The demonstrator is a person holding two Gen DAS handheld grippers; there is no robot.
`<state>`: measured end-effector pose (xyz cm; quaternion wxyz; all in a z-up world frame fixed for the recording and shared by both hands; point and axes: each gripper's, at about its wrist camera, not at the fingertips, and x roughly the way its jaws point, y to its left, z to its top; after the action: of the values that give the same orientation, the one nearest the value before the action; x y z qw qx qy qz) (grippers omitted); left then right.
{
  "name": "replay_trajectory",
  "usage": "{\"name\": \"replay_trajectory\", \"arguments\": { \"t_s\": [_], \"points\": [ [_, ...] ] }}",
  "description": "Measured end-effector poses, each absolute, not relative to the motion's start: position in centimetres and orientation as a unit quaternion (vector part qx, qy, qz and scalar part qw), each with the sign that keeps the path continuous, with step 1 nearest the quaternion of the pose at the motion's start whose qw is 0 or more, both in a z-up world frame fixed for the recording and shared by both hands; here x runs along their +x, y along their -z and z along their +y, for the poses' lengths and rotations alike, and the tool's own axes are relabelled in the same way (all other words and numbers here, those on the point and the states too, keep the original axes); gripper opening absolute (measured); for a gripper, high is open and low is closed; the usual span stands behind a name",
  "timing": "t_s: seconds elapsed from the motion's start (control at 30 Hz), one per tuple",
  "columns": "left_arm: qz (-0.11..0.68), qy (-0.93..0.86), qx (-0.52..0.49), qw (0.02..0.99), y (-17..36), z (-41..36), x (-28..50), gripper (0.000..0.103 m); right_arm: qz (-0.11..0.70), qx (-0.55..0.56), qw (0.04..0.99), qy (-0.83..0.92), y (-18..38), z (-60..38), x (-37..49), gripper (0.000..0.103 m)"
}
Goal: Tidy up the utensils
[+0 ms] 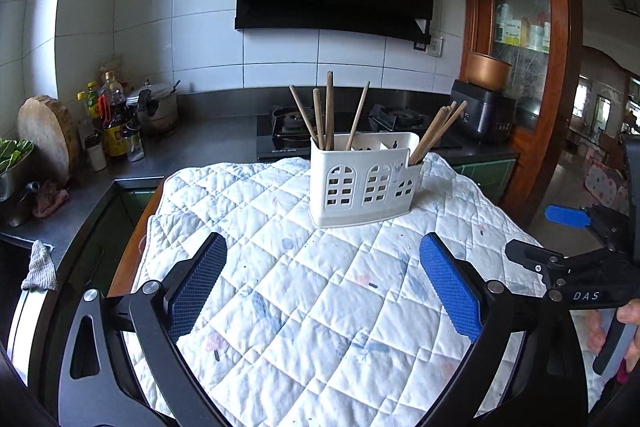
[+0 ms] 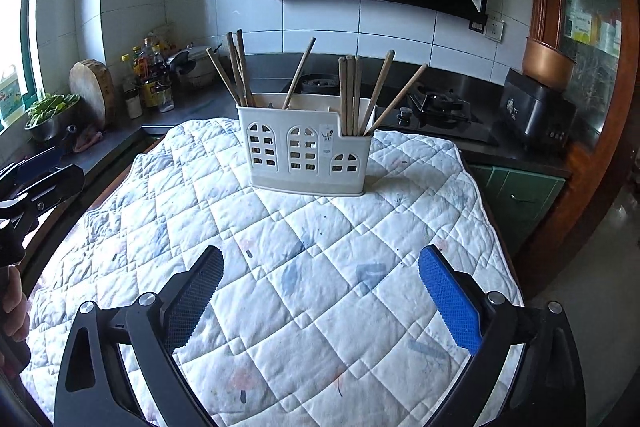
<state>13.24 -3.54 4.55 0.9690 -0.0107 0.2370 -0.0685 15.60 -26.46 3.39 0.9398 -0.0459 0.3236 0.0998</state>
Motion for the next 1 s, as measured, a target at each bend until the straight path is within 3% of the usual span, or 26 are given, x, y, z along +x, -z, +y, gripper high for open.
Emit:
{"name": "replay_trajectory", "arguments": {
  "t_s": [0.27,0.53,1.0],
  "points": [
    [0.245,0.071,-0.036,0.966,-2.5,-2.6,10.5,0.096,0.316,-0.048,0.944,-0.082,-2.0,-25.8,12.8,0.095],
    [0.234,0.059,-0.001,0.97,-1.9,-2.8,8.0,0.096,0.327,-0.007,0.941,-0.088,-0.9,-26.6,10.7,0.096],
    [0.218,0.033,-0.009,0.975,-1.9,-1.8,5.8,0.096,0.301,-0.011,0.948,-0.098,-2.3,-26.0,8.2,0.096]
  ]
}}
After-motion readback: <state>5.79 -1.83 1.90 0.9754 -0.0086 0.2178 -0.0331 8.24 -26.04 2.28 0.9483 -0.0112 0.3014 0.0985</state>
